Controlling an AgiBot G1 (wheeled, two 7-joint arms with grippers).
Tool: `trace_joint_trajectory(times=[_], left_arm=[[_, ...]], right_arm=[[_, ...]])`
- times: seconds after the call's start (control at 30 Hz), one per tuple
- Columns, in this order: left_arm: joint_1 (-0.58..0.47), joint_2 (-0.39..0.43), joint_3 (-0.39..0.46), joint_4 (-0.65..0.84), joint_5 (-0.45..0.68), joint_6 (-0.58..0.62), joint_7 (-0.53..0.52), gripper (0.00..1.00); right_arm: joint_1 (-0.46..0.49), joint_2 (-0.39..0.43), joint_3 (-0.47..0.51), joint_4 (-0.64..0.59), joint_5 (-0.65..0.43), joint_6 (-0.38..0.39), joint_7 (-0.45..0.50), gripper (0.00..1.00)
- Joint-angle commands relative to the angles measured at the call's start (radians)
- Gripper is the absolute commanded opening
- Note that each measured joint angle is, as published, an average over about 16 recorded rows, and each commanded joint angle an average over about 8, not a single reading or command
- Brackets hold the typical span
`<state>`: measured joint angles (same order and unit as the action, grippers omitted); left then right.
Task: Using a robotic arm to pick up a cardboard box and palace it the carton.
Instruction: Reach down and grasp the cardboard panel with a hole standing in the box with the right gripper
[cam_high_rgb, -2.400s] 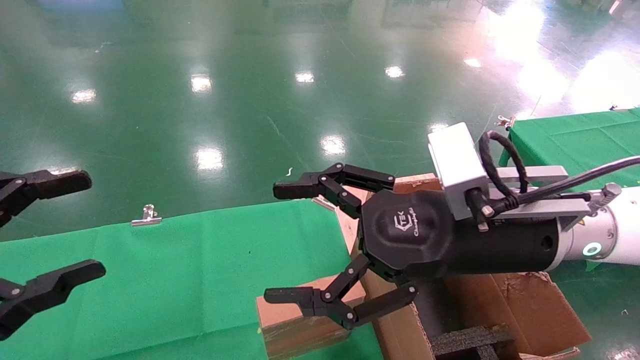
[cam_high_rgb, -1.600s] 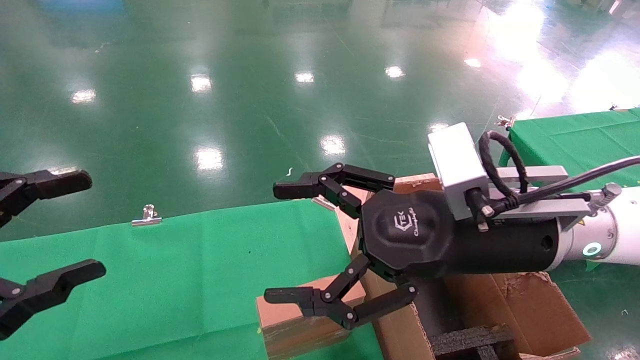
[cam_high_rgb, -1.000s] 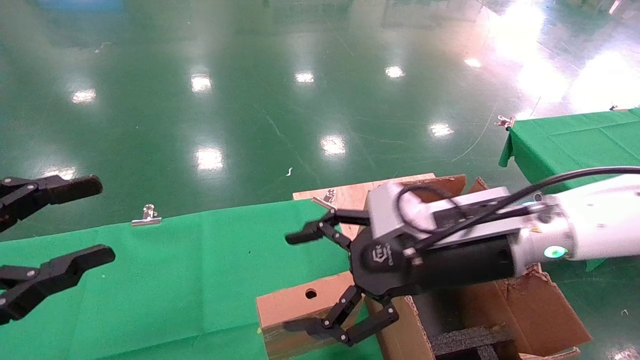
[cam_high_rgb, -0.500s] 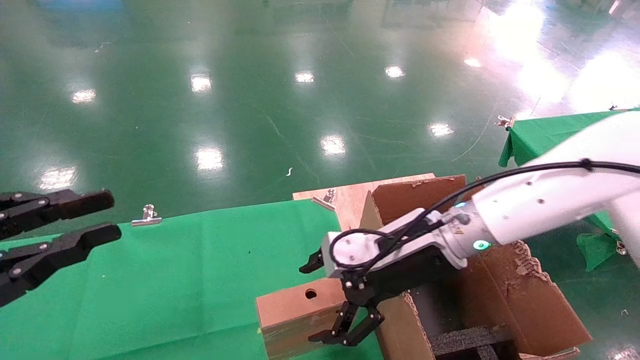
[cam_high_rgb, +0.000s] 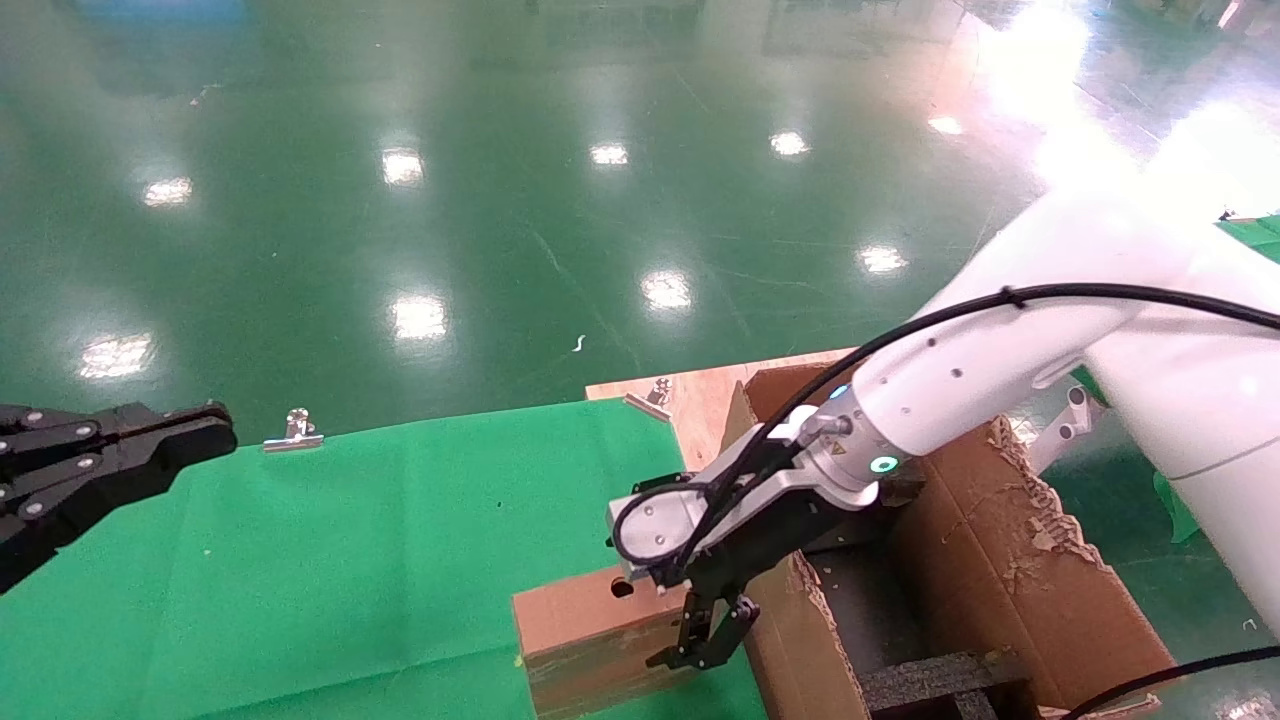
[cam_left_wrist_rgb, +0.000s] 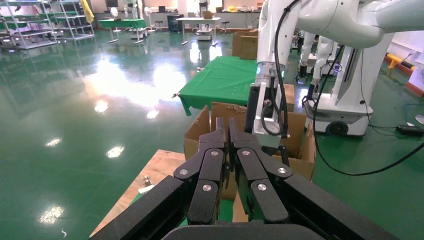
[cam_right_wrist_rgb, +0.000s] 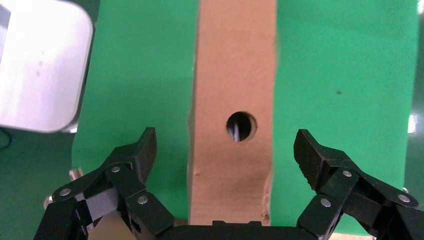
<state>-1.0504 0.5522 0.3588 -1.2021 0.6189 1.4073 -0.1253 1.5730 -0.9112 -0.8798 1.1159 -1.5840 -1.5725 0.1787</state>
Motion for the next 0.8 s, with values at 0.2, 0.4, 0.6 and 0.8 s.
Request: trace_joint_trajectory(times=[0.2,0.4,0.6,0.8], left_arm=[[0.0,0.0,0.0,0.0,0.0,0.0,0.0,0.75],[0.0,0.0,0.0,0.0,0.0,0.0,0.0,1.0],[0.0,0.0,0.0,0.0,0.0,0.0,0.0,1.0],[0.0,0.0,0.0,0.0,0.0,0.0,0.0,1.0]], right_arm=[[0.028,-0.029,-0.063,-0.018,-0.033,0.004,-0.025,0.7],[0.033,-0.034,-0.073,-0.024,-0.038,0.004,-0.027,0.04],[0.029,-0.03,-0.067,-0.02,-0.035,0.005,-0.027,0.0],[0.027,-0.028,-0.063,-0.018,-0.034,0.005,-0.026,0.0]])
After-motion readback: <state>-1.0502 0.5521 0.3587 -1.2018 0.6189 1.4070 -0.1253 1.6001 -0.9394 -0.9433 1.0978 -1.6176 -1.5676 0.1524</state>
